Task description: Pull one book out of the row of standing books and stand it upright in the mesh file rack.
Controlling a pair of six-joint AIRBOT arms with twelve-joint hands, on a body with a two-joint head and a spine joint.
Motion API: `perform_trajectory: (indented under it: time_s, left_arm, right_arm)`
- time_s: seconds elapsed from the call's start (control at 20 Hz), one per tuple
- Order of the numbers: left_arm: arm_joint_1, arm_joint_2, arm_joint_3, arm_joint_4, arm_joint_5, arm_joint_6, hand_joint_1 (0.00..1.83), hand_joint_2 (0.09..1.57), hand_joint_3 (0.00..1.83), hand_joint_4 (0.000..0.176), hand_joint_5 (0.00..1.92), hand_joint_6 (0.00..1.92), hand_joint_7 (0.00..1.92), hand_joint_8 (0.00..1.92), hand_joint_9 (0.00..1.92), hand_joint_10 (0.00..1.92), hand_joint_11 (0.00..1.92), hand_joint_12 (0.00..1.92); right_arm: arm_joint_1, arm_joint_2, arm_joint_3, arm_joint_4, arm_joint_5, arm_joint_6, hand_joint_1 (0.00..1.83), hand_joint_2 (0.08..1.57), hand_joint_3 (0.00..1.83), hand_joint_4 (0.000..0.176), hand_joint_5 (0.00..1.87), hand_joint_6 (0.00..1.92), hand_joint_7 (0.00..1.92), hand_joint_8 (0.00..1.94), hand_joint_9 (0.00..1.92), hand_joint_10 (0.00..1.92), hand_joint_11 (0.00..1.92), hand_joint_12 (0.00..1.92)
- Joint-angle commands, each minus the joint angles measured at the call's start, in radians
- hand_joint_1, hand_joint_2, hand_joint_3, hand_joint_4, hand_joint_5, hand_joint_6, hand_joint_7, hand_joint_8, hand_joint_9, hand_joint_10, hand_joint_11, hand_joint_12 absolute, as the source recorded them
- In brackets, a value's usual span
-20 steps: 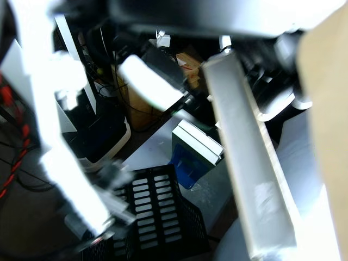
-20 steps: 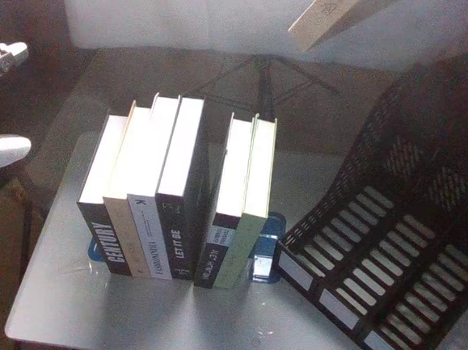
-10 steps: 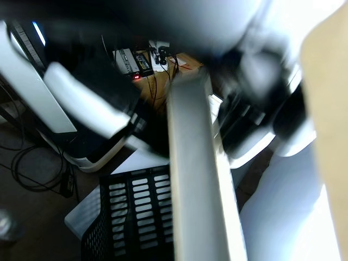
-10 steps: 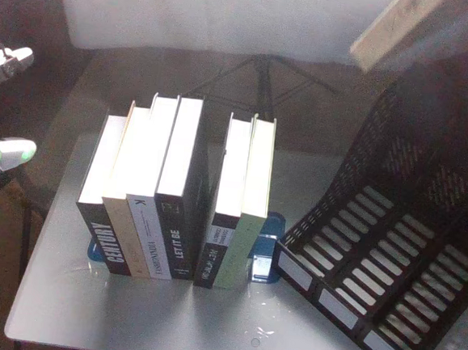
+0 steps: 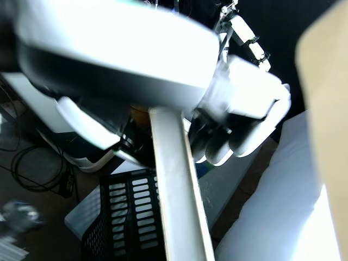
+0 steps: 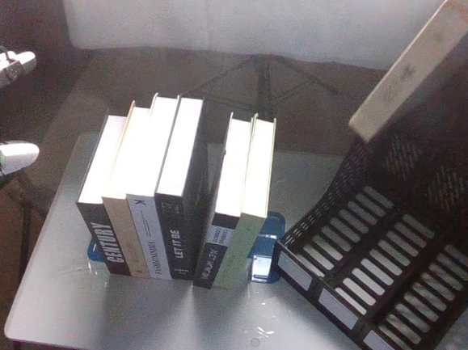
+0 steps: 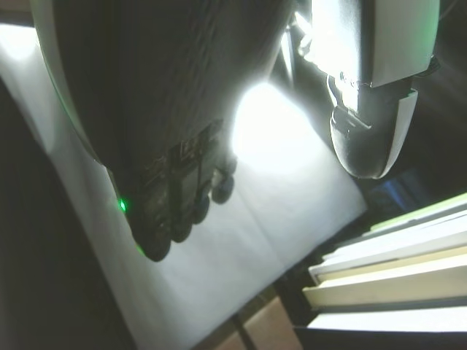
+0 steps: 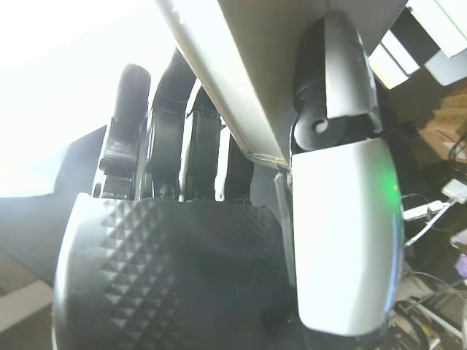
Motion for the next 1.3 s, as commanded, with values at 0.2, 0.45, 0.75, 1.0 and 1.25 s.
perform_trajectory:
  time_s: [0.2, 0.45, 0.75, 1.0, 1.25]
  left_arm:
    - [-0.006, 0.005, -0.005, -0.025, -0.123, -0.002, 0.72, 1.22, 0.00, 0.047, 0.06, 0.00, 0.00, 0.00, 0.00, 0.00, 0.00, 0.00]
    - [0.001, 0.002, -0.009, -0.030, -0.127, -0.001, 0.74, 1.22, 0.00, 0.043, 0.07, 0.00, 0.00, 0.00, 0.00, 0.00, 0.00, 0.00]
    - [0.015, 0.001, -0.014, -0.039, -0.150, -0.004, 0.74, 1.22, 0.00, 0.041, 0.06, 0.00, 0.00, 0.00, 0.00, 0.00, 0.00, 0.00]
    - [0.024, -0.003, -0.014, -0.039, -0.157, -0.006, 0.75, 1.22, 0.00, 0.047, 0.06, 0.00, 0.00, 0.00, 0.00, 0.00, 0.00, 0.00]
    - [0.026, -0.014, -0.006, -0.039, -0.157, -0.010, 0.76, 1.21, 0.00, 0.042, 0.07, 0.01, 0.00, 0.00, 0.00, 0.00, 0.00, 0.00]
  right_arm:
    - [-0.071, -0.039, 0.020, 0.017, -0.102, -0.009, 1.36, 1.19, 0.00, 0.000, 0.80, 1.15, 0.87, 1.21, 0.76, 1.52, 0.60, 1.81]
    - [-0.127, -0.073, 0.038, 0.017, -0.116, -0.022, 1.28, 1.15, 0.00, 0.000, 0.90, 0.94, 0.97, 1.23, 0.97, 1.53, 0.89, 1.84]
    - [-0.181, -0.121, 0.078, 0.017, -0.133, -0.024, 1.33, 1.19, 0.01, 0.000, 0.78, 1.11, 0.84, 1.30, 0.82, 1.56, 0.75, 1.84]
    - [-0.228, -0.172, 0.114, -0.016, -0.145, -0.029, 1.10, 1.36, 0.01, 0.000, 0.48, 1.68, 0.59, 1.60, 0.69, 1.49, 0.82, 1.78]
    - [-0.272, -0.208, 0.152, -0.041, -0.146, -0.029, 1.10, 1.38, 0.00, 0.000, 0.54, 1.75, 0.54, 1.57, 0.49, 1.54, 0.47, 1.82]
